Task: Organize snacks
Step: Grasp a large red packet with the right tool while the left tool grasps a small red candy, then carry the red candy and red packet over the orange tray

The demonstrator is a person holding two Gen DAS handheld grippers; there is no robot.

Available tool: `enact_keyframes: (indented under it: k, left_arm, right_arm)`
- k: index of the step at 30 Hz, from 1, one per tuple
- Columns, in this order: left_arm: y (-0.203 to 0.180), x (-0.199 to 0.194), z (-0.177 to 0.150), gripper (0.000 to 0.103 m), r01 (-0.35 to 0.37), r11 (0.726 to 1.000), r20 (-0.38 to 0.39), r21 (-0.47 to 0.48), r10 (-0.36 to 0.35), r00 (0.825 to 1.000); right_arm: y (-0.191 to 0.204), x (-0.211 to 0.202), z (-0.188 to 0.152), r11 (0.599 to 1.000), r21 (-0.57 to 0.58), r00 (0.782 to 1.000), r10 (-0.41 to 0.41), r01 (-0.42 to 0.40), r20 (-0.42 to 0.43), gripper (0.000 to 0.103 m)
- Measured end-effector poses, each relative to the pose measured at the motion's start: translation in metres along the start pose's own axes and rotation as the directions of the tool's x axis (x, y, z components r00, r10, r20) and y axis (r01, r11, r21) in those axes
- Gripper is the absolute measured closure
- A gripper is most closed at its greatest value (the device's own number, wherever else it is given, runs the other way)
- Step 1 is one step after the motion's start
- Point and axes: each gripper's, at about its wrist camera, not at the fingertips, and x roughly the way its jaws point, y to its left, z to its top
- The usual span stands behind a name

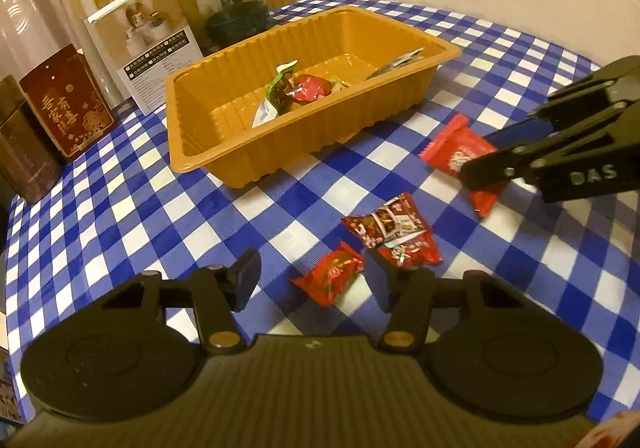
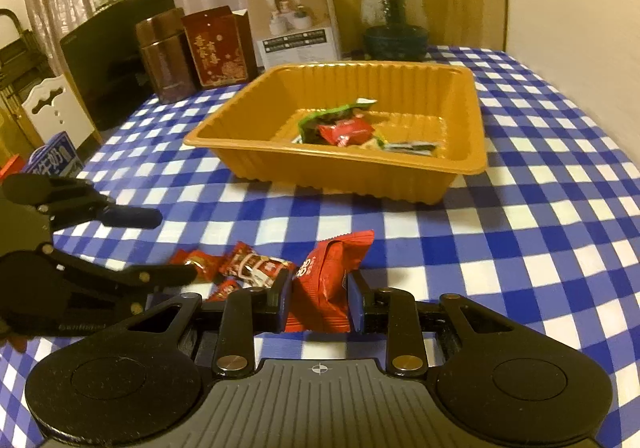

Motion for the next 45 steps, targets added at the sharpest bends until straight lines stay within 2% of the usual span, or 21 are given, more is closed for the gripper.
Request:
enact_keyframes:
  k: [9, 21, 23, 24, 25, 26, 28, 39, 45]
  left_arm:
    - [-0.002, 0.018, -0.002, 0.056, 0.043, 0.998, -0.021, 0.046, -0.042, 0.999]
    - [-0.004, 0.024, -0.001, 0.078, 0.097, 0.995, -0.066, -0.023, -0.099, 0.993]
    - [-0.004, 0.024, -0.001, 0.081, 0.102, 0.994, -0.073, -0.042, -0.105, 0.992]
    - [-0.003, 0.024, 0.000, 0.082, 0.105, 0.993, -0.078, -0.056, -0.109, 0.991]
    - [-0.003, 0.024, 0.000, 0.082, 0.104, 0.992, -0.083, -0.075, -0.111, 0.990]
    - [-0.001, 0.024, 0.001, 0.082, 0.105, 0.990, -0.088, -0.099, -0.114, 0.990]
    - [0.000, 0.025, 0.002, 0.082, 0.106, 0.986, -0.093, -0.129, -0.119, 0.989]
    - [-0.009, 0.020, 0.007, 0.082, 0.077, 0.985, -0.098, -0.153, -0.092, 0.991]
    - [-0.007, 0.019, 0.007, 0.082, 0.051, 0.982, -0.105, -0.180, -0.071, 0.992]
  right_arm:
    - [-0.009, 0.003, -0.001, 0.999, 0.028, 1.000, 0.017, -0.016, -0.025, 0.073]
    - [-0.005, 0.008, -0.005, 1.000, 0.015, 0.999, 0.000, 0.001, -0.040, 0.072]
    - [-0.002, 0.010, -0.007, 1.000, 0.002, 0.999, -0.006, 0.006, -0.047, 0.070]
    - [-0.001, 0.011, -0.008, 1.000, -0.001, 0.999, -0.017, 0.017, -0.049, 0.062]
    - [-0.001, 0.012, -0.009, 1.000, -0.005, 0.998, -0.028, 0.027, -0.052, 0.055]
    - [0.000, 0.014, -0.009, 0.999, -0.008, 0.998, -0.033, 0.033, -0.053, 0.055]
    - [0.000, 0.018, -0.011, 0.999, -0.008, 0.998, -0.036, 0.035, -0.055, 0.055]
    - [0.008, 0.022, -0.011, 0.993, -0.063, 0.995, -0.098, 0.098, -0.005, 0.055]
    - [0.009, 0.024, -0.012, 0.992, -0.079, 0.995, -0.098, 0.097, -0.005, 0.057]
